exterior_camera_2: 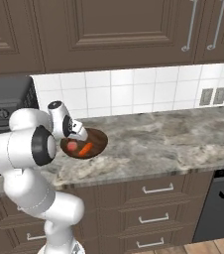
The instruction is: Take the peach, carrot, and mushroom from the freezer and place them in the bowl on the counter.
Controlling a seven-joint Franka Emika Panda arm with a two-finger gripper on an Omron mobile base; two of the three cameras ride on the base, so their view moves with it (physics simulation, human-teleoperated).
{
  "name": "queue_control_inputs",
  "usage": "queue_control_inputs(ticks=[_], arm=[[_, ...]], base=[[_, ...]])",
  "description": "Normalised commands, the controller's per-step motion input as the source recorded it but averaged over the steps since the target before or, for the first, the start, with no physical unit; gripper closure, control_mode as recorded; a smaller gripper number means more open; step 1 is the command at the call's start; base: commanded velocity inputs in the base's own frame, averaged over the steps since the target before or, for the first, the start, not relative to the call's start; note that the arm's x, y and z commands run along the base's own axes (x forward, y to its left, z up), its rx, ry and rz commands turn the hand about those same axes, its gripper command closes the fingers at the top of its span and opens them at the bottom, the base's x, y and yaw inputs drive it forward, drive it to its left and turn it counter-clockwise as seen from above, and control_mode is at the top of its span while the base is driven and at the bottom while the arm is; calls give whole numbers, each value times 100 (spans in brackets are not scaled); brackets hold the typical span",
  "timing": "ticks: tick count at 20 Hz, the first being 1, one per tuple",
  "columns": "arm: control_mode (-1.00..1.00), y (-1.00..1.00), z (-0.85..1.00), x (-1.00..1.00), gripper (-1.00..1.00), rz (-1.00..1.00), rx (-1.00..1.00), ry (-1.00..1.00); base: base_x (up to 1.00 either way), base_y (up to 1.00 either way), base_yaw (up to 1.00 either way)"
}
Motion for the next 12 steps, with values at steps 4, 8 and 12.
queue_control_inputs(ticks=[4,8,12], arm=[[-100,0,32,-7,-100,0,0,-4],[-100,-1,93,-74,-100,-6,0,-12],[-100,-32,75,-100,-100,-9,6,-14]], base=[[0,0,0],[0,0,0],[0,0,0]])
